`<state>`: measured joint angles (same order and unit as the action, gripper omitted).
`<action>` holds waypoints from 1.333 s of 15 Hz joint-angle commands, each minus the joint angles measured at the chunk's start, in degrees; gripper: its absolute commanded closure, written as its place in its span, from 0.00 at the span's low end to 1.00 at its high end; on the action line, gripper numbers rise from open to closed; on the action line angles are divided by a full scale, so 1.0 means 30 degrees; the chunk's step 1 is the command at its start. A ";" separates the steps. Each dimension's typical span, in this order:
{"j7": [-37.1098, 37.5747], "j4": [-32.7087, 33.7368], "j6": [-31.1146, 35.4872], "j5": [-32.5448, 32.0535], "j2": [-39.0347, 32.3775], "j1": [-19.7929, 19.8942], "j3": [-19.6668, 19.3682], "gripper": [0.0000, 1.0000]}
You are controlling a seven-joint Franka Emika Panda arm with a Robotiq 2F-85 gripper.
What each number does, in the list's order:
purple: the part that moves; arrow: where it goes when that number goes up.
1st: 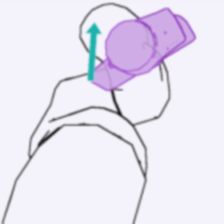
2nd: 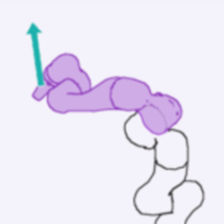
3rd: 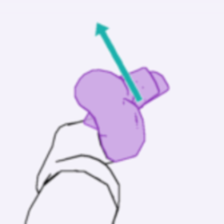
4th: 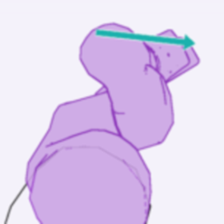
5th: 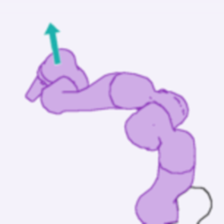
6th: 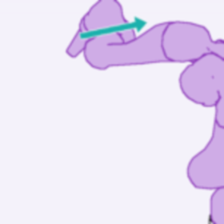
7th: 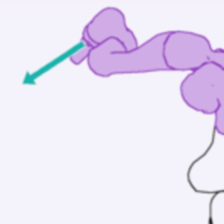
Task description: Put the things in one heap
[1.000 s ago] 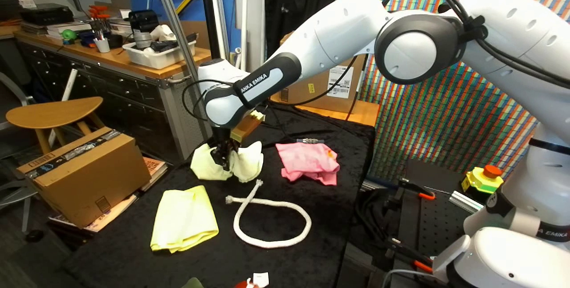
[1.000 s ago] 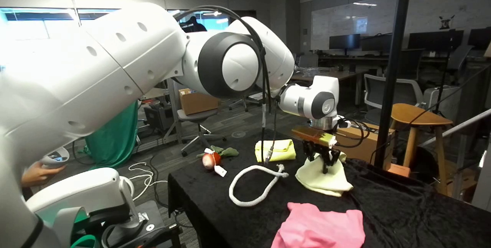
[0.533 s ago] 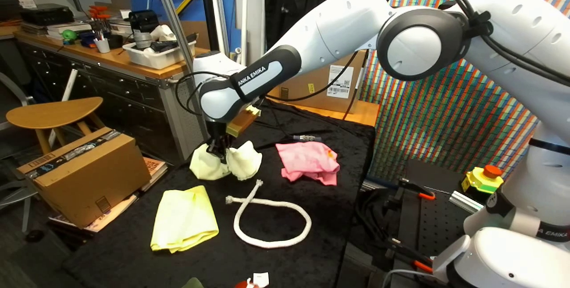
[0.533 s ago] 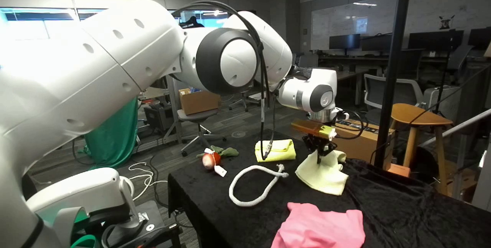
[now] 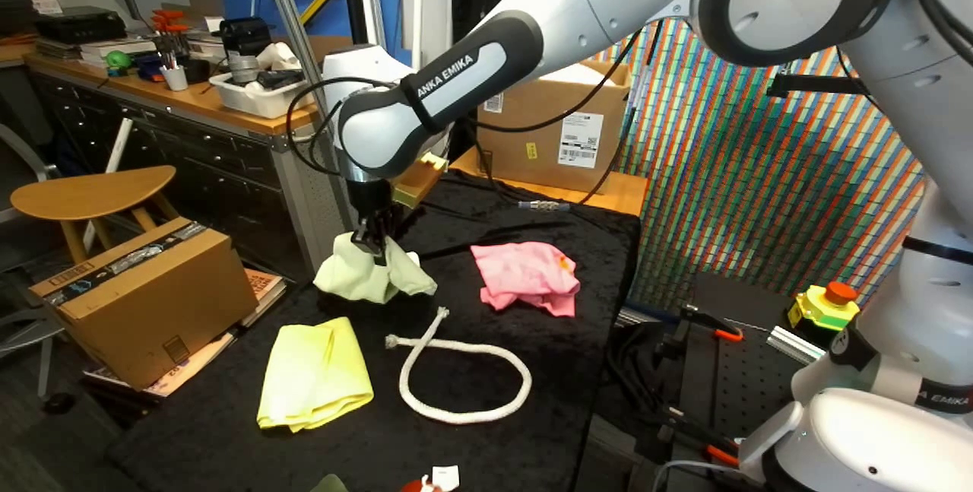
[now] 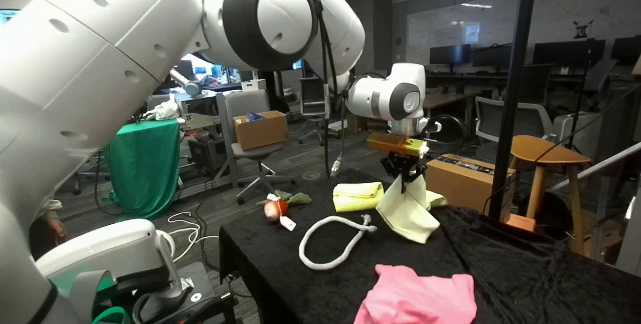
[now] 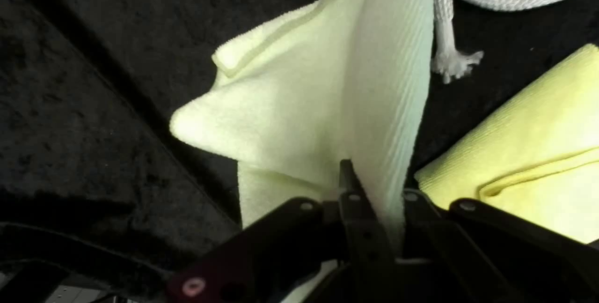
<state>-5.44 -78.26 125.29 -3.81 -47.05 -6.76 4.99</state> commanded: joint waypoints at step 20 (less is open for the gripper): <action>-0.6193 -1.9740 0.4788 -0.0116 1.4442 -0.0854 0.2887 0.94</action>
<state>-27.48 -133.51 133.11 -2.32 -5.56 -7.35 13.64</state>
